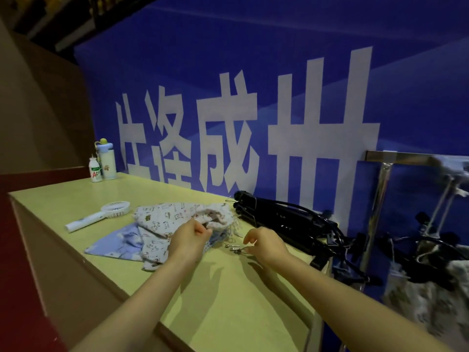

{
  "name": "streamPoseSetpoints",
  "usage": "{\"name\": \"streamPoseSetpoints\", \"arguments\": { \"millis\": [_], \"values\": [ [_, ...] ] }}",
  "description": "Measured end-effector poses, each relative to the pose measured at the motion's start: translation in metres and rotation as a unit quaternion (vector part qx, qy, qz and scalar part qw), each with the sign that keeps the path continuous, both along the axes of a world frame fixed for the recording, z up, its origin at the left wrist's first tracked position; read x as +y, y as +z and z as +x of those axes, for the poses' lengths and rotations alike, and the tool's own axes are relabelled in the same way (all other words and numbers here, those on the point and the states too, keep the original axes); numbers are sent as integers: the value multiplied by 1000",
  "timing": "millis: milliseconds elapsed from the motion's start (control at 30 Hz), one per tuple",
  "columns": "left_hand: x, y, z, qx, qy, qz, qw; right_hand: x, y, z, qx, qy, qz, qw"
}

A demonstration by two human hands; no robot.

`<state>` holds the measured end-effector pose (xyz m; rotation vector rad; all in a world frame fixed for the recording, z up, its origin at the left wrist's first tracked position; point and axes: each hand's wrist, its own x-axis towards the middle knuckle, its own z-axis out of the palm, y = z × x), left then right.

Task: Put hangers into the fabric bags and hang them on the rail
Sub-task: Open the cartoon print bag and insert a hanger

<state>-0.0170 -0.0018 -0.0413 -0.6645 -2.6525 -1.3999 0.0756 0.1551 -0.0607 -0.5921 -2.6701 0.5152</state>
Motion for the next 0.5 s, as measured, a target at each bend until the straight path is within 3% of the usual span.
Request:
{"name": "streamPoseSetpoints", "arguments": {
  "millis": [500],
  "values": [
    [30, -11, -8, -34, -23, 71, 997, 12, -22, -26, -6, 52, 13, 999]
  ]
}}
